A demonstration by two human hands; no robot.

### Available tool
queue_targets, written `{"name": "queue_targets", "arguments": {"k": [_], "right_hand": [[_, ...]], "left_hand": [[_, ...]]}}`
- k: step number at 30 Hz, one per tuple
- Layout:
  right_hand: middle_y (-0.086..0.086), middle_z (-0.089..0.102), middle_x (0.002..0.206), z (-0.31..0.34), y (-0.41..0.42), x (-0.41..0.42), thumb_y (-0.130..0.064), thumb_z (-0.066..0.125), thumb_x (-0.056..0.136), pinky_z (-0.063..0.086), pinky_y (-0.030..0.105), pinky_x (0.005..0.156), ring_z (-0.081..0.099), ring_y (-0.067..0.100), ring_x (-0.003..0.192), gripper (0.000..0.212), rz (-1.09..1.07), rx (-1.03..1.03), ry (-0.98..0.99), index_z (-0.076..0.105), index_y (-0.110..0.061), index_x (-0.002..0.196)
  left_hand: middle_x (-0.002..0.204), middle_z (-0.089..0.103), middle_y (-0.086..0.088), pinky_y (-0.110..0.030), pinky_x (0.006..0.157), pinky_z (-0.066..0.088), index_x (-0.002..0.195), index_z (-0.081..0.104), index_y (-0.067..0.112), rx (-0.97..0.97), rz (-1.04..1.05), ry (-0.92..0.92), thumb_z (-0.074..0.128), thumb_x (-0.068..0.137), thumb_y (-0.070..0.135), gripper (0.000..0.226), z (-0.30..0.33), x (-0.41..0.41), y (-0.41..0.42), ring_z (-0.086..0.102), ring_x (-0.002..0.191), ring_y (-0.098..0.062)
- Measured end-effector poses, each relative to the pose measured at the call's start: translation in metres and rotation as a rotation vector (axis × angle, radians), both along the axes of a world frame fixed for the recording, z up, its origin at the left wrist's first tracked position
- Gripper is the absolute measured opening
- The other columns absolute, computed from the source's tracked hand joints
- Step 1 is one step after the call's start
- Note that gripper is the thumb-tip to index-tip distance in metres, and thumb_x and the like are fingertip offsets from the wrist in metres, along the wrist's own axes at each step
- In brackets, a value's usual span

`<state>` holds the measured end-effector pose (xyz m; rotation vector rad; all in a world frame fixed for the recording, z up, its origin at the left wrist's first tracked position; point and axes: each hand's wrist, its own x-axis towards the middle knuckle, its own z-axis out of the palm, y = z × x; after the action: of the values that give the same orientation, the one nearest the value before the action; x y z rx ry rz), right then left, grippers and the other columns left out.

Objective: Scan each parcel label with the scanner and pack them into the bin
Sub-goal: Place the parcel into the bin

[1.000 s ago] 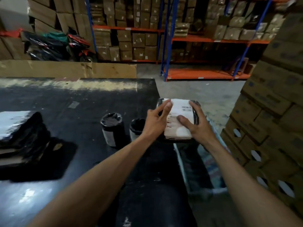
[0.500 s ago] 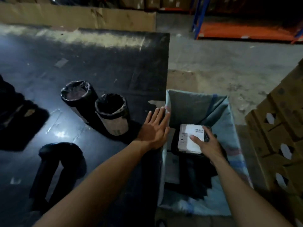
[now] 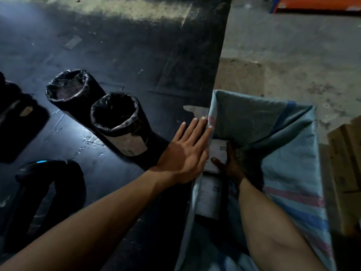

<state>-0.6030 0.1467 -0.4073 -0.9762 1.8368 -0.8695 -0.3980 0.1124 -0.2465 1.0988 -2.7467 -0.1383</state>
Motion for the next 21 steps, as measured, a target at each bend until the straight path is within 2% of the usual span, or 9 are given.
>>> {"name": "queue_targets", "arguments": {"k": [2, 5, 9, 12, 15, 19, 21], "right_hand": [[0.020, 0.010, 0.170, -0.004, -0.002, -0.001, -0.006, 0.072, 0.095, 0.020, 0.038, 0.126, 0.018, 0.030, 0.157, 0.096, 0.075, 0.048, 0.084, 0.004, 0.000, 0.162], [0.020, -0.005, 0.171, -0.003, -0.006, 0.002, -0.023, 0.069, 0.099, 0.011, 0.038, 0.127, 0.001, 0.032, 0.160, 0.100, 0.166, 0.196, 0.224, -0.006, -0.002, 0.162], [0.017, -0.001, 0.172, 0.015, -0.008, 0.011, -0.035, 0.066, 0.100, 0.012, 0.037, 0.126, 0.004, 0.033, 0.159, 0.103, 0.217, 0.334, 0.224, -0.011, -0.006, 0.163], [0.017, -0.003, 0.172, 0.038, -0.001, 0.013, -0.050, 0.065, 0.097, 0.016, 0.036, 0.126, 0.005, 0.035, 0.159, 0.104, 0.190, 0.392, 0.333, -0.005, -0.015, 0.165], [0.017, 0.010, 0.171, 0.075, 0.013, 0.015, -0.058, 0.063, 0.094, 0.024, 0.039, 0.124, 0.020, 0.039, 0.155, 0.100, 0.124, 0.354, 0.390, 0.003, -0.026, 0.166], [0.012, 0.013, 0.172, 0.136, 0.035, 0.025, -0.062, 0.058, 0.095, 0.024, 0.044, 0.124, 0.024, 0.038, 0.154, 0.092, 0.071, 0.263, 0.415, 0.009, -0.028, 0.166], [0.014, 0.020, 0.170, 0.170, 0.044, 0.033, -0.059, 0.059, 0.096, 0.028, 0.044, 0.123, 0.029, 0.036, 0.152, 0.088, 0.014, 0.181, 0.432, 0.016, -0.026, 0.165]], "left_hand": [[0.168, 0.006, -0.009, -0.044, 0.126, 0.003, 0.160, 0.017, 0.014, 0.000, 0.000, 0.003, 0.026, 0.103, 0.039, 0.062, 0.000, 0.000, 0.000, 0.000, 0.156, -0.024], [0.168, 0.008, -0.009, -0.045, 0.126, 0.005, 0.160, 0.020, 0.014, 0.002, 0.000, 0.014, 0.028, 0.103, 0.038, 0.062, 0.001, 0.001, 0.000, 0.002, 0.156, -0.024], [0.166, 0.016, -0.013, -0.048, 0.125, 0.011, 0.158, 0.026, 0.011, -0.015, -0.016, 0.036, 0.031, 0.101, 0.037, 0.062, 0.005, 0.003, 0.002, 0.010, 0.155, -0.028], [0.167, 0.013, -0.012, -0.046, 0.126, 0.007, 0.158, 0.024, 0.012, 0.026, -0.019, 0.027, 0.032, 0.102, 0.037, 0.063, 0.009, 0.003, 0.003, 0.008, 0.155, -0.028], [0.168, 0.005, -0.011, -0.044, 0.125, -0.002, 0.160, 0.017, 0.014, 0.096, -0.020, 0.011, 0.032, 0.104, 0.038, 0.063, 0.015, 0.003, 0.004, 0.000, 0.156, -0.027], [0.168, -0.006, -0.012, -0.042, 0.123, -0.013, 0.161, 0.008, 0.014, 0.262, -0.005, -0.043, 0.028, 0.106, 0.045, 0.066, 0.032, 0.002, 0.002, -0.010, 0.155, -0.027], [0.168, 0.003, -0.017, -0.045, 0.124, -0.003, 0.160, 0.012, 0.010, 0.380, -0.009, -0.039, 0.032, 0.106, 0.044, 0.067, 0.050, 0.005, 0.002, 0.000, 0.155, -0.033]]}}
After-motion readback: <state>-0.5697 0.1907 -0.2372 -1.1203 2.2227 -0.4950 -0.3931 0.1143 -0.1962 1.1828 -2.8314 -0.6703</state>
